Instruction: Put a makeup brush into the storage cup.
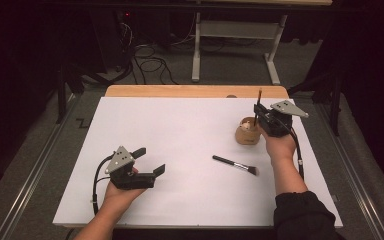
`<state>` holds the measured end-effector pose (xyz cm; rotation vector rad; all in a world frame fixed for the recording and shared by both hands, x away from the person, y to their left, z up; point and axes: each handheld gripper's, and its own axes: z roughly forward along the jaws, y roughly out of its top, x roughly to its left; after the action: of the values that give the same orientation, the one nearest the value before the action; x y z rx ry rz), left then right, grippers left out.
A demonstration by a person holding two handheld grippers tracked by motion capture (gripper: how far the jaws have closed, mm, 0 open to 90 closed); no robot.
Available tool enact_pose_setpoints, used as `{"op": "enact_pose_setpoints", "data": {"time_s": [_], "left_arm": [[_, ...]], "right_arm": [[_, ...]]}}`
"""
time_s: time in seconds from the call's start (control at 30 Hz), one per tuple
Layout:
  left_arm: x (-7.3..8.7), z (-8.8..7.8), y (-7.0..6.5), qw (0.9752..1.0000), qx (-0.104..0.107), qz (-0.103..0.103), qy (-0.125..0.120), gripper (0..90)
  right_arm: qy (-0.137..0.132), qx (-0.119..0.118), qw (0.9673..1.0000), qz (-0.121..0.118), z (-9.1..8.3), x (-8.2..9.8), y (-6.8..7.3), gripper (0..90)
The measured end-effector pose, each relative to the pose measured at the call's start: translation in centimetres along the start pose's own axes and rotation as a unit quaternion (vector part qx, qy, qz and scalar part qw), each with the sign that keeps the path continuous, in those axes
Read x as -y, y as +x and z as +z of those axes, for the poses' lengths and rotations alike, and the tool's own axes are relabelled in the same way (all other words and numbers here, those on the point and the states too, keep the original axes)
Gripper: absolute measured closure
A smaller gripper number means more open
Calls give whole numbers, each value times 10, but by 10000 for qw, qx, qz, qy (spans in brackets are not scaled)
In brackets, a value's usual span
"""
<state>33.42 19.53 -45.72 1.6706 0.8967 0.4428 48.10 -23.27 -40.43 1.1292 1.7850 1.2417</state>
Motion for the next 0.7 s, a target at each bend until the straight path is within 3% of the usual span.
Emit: {"op": "enact_pose_setpoints", "data": {"time_s": [0.7], "left_arm": [[0, 0, -1, 10000, 73, 22, 13, 89]], "right_arm": [[372, 8, 9993, -78, 10, 11, -4, 840]]}}
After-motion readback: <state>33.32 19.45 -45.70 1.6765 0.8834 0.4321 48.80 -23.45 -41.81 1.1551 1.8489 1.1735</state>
